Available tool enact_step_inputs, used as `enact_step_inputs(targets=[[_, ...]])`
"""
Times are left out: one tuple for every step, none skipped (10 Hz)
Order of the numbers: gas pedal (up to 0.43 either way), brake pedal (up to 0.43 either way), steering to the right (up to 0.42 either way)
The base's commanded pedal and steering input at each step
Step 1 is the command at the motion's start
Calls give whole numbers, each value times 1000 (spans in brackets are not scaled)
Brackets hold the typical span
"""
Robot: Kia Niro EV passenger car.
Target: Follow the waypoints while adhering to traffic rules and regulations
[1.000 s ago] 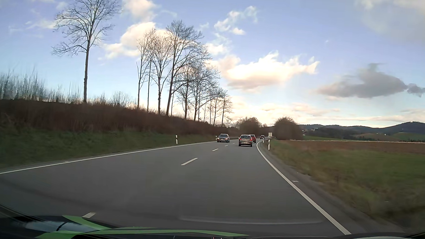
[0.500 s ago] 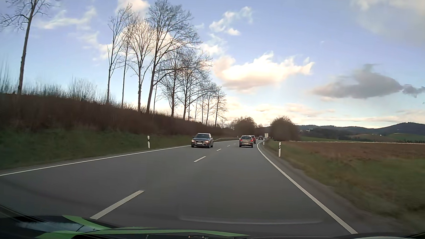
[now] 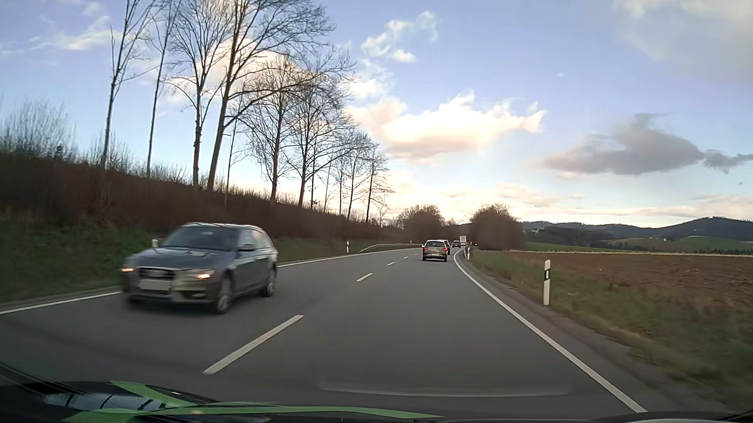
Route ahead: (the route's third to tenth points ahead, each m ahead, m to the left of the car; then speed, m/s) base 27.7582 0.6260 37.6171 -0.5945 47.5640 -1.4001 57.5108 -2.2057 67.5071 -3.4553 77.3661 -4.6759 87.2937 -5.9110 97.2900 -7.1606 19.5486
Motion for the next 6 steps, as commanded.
enact_step_inputs(targets=[[79, 0, 10], [79, 0, 10], [79, 0, 10], [67, 0, 10], [67, 0, 10], [67, 0, 11]])
